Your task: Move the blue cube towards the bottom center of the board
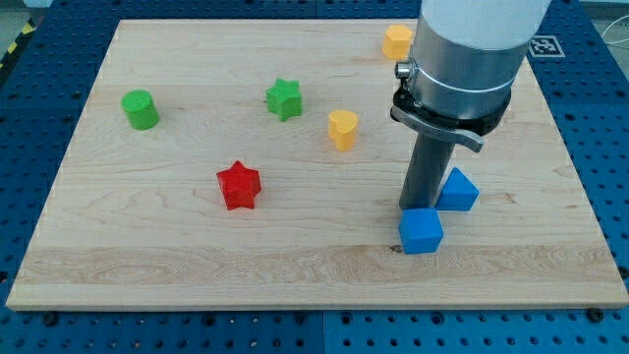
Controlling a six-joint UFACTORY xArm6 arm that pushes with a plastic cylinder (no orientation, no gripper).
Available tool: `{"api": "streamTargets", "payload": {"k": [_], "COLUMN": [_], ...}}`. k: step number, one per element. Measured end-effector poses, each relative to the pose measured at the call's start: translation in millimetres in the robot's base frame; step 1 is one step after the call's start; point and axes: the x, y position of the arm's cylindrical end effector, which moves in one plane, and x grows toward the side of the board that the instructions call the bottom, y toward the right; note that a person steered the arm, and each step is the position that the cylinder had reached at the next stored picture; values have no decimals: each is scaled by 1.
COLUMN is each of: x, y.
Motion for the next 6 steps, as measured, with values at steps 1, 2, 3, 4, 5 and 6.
{"api": "streamTargets", "payload": {"k": [1, 2, 3, 4, 5, 6], "x": [3, 9, 42, 41, 35, 32], "y": [25, 53, 49, 17, -3, -27]}}
